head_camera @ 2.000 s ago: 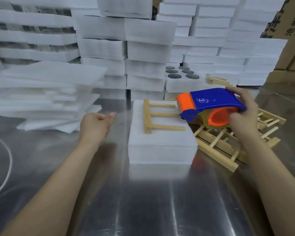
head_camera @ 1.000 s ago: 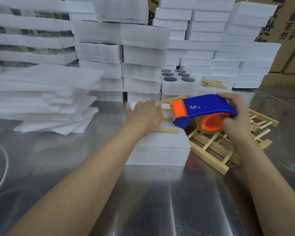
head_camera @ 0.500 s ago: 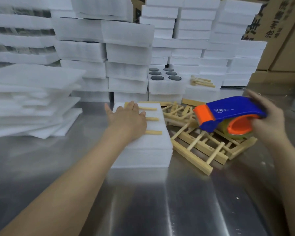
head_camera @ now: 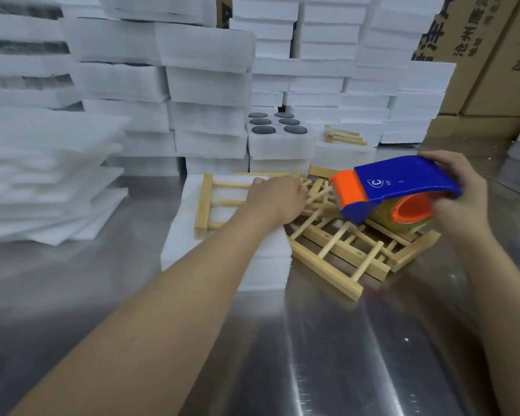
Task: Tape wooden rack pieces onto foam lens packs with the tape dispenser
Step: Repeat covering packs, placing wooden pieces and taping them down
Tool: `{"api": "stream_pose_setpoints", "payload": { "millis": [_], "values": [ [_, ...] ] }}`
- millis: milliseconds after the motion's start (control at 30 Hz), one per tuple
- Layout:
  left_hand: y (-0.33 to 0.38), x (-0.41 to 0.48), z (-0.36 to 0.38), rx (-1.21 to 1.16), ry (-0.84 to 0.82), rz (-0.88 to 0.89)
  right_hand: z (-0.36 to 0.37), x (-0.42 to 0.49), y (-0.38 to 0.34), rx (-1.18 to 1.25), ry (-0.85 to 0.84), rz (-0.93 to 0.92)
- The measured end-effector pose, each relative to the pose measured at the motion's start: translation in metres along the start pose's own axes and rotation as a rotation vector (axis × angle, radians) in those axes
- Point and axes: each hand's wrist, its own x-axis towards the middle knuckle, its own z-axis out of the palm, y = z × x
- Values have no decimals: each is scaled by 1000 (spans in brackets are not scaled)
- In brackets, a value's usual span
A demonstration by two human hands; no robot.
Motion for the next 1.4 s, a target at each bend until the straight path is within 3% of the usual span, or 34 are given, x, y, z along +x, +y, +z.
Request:
{"api": "stream_pose_setpoints", "payload": {
  "millis": [200,433,600,833,1100,1200,1267,1400],
  "values": [
    [-6,-1,-1,-182,71,34,-3,0,-7,9,-30,-33],
    [-5,-5,-1,-315,124,93,-3,4,-21,-176,-44,-171],
    [-4,-8,-1,-240,206,154,4,7,-35,-326,-65,-321],
    [-3,-13,-4,-22,358,336,8,2,-47,-358,34,-452],
    [-4,-15,-5,-130,470,400,19,-2,-48,-348,159,-556],
    [-4,-19,-6,-182,541,404,19,0,-36,-496,130,-575],
    [-2,-23,-7,-266,550,367,20,-2,-33,-491,173,-472],
    [3,-22,-5,-335,414,238,16,1,-40,-154,481,-7]
  ]
}}
